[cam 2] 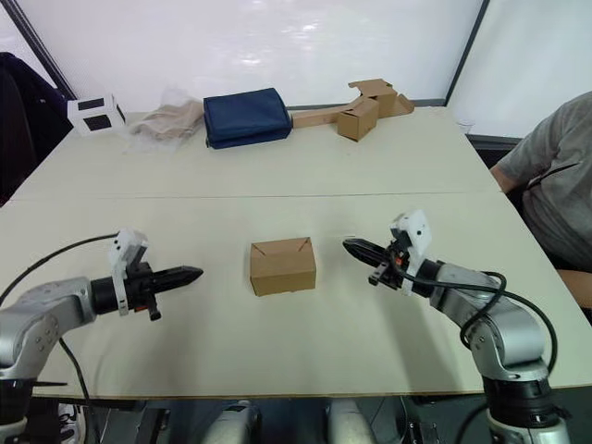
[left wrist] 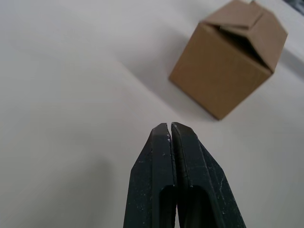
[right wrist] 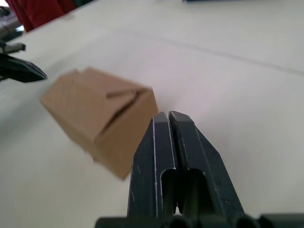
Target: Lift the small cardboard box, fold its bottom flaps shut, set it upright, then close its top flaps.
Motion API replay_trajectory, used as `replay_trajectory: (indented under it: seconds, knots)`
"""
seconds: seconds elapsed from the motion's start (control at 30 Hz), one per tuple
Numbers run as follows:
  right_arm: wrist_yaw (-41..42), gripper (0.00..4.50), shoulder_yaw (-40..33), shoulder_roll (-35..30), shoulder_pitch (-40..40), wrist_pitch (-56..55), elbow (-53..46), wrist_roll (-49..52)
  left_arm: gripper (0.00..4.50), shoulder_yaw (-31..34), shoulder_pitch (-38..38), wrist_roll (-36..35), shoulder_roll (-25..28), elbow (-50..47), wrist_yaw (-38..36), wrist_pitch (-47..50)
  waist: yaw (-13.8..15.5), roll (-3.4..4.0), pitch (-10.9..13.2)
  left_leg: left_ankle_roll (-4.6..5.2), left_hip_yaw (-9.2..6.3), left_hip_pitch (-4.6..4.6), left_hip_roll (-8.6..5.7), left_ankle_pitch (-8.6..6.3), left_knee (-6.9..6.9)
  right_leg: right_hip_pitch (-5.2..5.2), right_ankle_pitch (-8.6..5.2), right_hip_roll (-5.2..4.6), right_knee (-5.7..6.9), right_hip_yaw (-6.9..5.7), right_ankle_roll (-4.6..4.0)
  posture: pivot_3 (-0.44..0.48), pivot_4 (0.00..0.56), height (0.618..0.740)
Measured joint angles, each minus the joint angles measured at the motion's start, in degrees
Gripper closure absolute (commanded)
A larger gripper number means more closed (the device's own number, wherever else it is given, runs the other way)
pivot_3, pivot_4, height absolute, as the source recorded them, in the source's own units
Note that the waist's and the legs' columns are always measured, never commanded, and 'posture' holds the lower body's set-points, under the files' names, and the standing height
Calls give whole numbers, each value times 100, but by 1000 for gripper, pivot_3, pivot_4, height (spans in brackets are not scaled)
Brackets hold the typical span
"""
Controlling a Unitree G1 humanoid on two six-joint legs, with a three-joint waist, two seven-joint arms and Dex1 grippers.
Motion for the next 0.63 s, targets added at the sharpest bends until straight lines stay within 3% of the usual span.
replay_trajectory:
  seconds: [0.17, 0.63]
  knots:
    - [222, 4500, 27, -401, 592, 93, -107, -1, 4430, -33, 210, 102, 89, 95, -170, -193, -18, 0, 0, 1, 1, 2, 2, -1, -1, 1, 0, 3, -1, 1, 0, 0, 150, 740]
    - [196, 4500, 313, -386, 626, -147, -59, -234, 4430, -117, 159, 158, 103, 244, -266, -271, -22, 0, 0, 1, 2, 3, 3, -1, -2, 2, 0, 3, -1, 1, 0, 0, 150, 740]
